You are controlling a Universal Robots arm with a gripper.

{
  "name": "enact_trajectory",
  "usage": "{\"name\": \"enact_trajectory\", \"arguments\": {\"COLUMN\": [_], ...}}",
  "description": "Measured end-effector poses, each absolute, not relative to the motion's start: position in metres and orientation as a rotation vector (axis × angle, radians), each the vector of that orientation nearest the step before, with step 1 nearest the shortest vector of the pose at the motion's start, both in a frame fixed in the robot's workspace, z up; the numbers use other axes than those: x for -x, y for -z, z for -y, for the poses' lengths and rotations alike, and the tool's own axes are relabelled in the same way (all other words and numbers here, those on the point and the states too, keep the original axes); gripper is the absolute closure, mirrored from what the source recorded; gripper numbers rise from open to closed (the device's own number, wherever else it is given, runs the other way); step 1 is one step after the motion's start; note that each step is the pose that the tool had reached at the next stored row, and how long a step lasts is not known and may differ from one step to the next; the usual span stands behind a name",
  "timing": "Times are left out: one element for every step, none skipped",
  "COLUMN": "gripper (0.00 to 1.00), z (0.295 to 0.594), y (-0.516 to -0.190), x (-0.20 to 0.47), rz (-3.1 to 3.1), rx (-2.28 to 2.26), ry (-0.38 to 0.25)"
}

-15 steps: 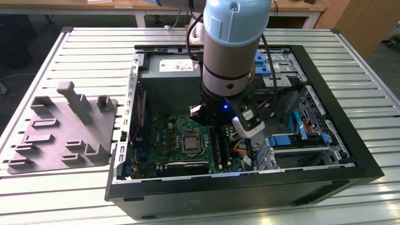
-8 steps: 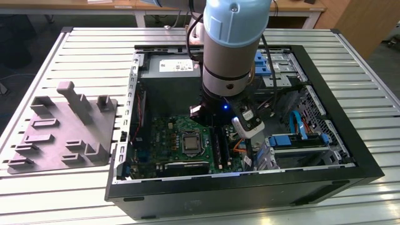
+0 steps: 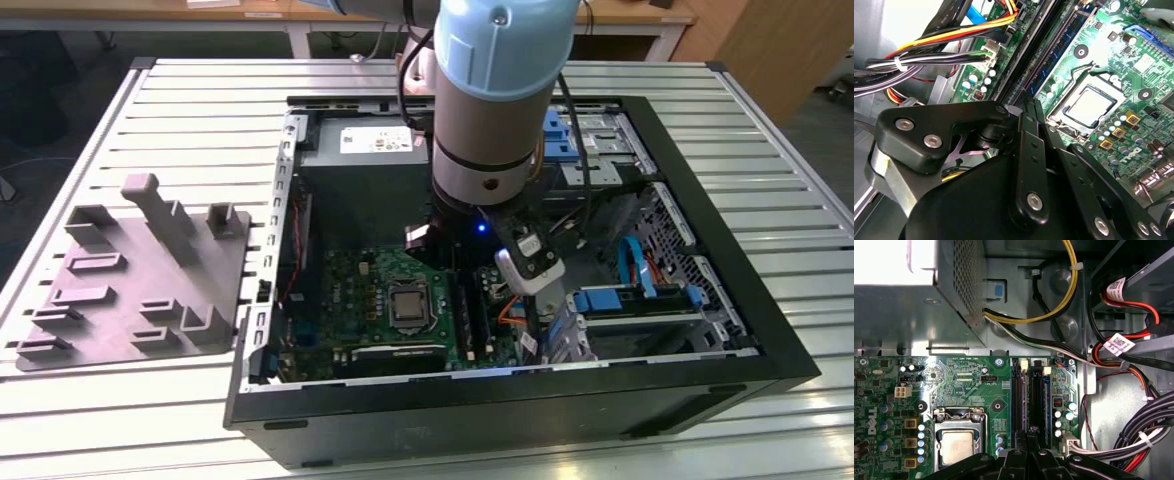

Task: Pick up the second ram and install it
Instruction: 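Insert the second ram into the second slot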

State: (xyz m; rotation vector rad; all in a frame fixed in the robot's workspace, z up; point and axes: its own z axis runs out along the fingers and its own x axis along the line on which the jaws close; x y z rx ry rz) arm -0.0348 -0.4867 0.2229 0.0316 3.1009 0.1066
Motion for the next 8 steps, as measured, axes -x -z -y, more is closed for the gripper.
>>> {"name": "enact_trajectory", "arguments": {"gripper": [0.89,0.89,0.89,0.89,0.89,0.89,0.89,0.89], "z": [0.4866,0.4866,0.4866,0.4866,0.4866,0.4866,0.4866,0.4866], "y": [-0.2226,-0.2223,-0.2222,-0.2222,-0.2222,-0.2221,-0.2221,-0.2221], "x": [0.0348,0.0348,0.0348,0.0348,0.0348,0.0348,0.0348,0.0348], "rz": [-3.101,-3.101,-3.101,-3.101,-3.101,-3.101,-3.101,-3.101], "rx": [-0.032,-0.032,-0.032,-0.032,-0.032,-0.032,-0.032,-0.032], "ry": [-0.107,-0.107,-0.107,-0.107,-0.107,-0.107,-0.107,-0.107]}}
